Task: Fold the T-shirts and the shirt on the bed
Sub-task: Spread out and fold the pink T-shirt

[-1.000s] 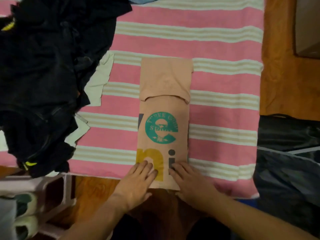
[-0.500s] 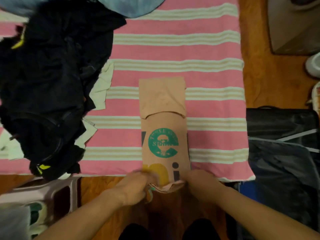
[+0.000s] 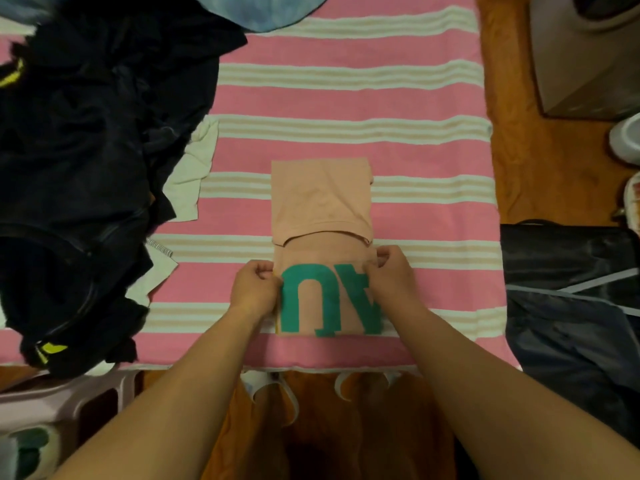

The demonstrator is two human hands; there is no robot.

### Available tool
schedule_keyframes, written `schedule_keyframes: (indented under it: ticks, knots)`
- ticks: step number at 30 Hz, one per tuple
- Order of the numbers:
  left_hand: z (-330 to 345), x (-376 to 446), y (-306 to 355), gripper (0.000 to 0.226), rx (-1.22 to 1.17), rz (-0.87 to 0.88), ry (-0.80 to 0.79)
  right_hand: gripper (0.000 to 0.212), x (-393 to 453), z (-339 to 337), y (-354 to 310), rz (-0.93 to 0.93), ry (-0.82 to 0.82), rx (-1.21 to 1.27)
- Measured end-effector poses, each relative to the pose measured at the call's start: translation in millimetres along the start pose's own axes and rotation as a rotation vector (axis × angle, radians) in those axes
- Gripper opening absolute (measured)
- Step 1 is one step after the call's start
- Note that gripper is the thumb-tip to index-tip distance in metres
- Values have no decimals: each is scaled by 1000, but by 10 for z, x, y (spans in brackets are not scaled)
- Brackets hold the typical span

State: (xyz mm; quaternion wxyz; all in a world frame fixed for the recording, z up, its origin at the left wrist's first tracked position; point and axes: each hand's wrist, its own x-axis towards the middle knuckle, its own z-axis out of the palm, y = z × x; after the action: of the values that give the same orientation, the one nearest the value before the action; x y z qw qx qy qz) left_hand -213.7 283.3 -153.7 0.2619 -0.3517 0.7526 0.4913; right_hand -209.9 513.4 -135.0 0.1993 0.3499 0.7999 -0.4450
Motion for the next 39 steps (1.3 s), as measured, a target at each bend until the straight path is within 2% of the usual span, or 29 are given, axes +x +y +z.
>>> schedule_keyframes:
  ticks: [3, 4, 6, 7, 9, 10, 11, 12, 13, 15, 17, 19, 21, 23, 25, 27, 29, 31, 33, 35, 37, 39]
  knots:
    - [5, -56, -59, 12, 58, 48, 95, 24, -10, -38, 71, -34, 38, 41]
    - [3, -76, -58, 20, 93, 87, 101, 29, -12, -55, 87, -45, 42, 5]
    - [-34, -149, -54, 35, 205, 240, 133, 33, -80, -100, 116, -132, 72, -229]
    - [-70, -201, -64, 32, 312, 394, 167, 30, -138, -114, 149, -252, 105, -399]
    - [-148, -381, -116, 22, 601, 788, 171, 21, -302, -99, 268, -666, 151, -669]
    - [-175, -489, -186, 22, 746, 958, 115, 22, -405, -76, 360, -881, 102, -763]
    - [-190, -583, -275, 27, 888, 1063, 29, 29, -511, -39, 459, -1020, -15, -864]
    - [-178, -654, -371, 35, 1022, 1103, -62, 39, -591, -3, 558, -1067, -138, -957]
    - [-150, -691, -483, 44, 1134, 1098, -130, 51, -632, 20, 639, -1048, -218, -1031]
    - [-68, -638, -645, 60, 1289, 1027, -158, 64, -553, 59, 740, -1014, -223, -1143]
    - [31, -505, -711, 69, 1325, 966, -136, 69, -403, 77, 728, -985, -175, -1209]
    - [127, -385, -721, 71, 1358, 948, -112, 72, -299, 127, 707, -956, -198, -1281]
    - [193, -369, -639, 73, 1394, 933, -124, 67, -297, 206, 686, -917, -226, -1361]
    - [182, -411, -429, 65, 1384, 960, -177, 61, -326, 239, 606, -883, -240, -1362]
    - [95, -464, -246, 45, 1344, 958, -227, 54, -372, 157, 434, -836, -323, -1298]
    - [-71, -530, -105, 30, 1196, 828, -332, 44, -425, -37, 291, -819, -454, -1143]
    - [-257, -632, 7, 33, 959, 673, -485, 39, -567, -318, 87, -703, -653, -970]
    - [-410, -718, 199, 38, 723, 559, -478, 36, -655, -579, -153, -545, -713, -731]
    - [-495, -724, 428, 35, 387, 407, -329, 27, -609, -710, -392, -423, -605, -483]
    - [-459, -604, 590, 26, 121, 265, -184, 18, -410, -687, -552, -379, -393, -347]
    - [-346, -405, 663, 19, 29, 213, -80, 13, -126, -532, -599, -350, -254, -293]
    - [-210, -235, 652, 20, 25, 208, -8, 11, 131, -320, -533, -289, -183, -264]
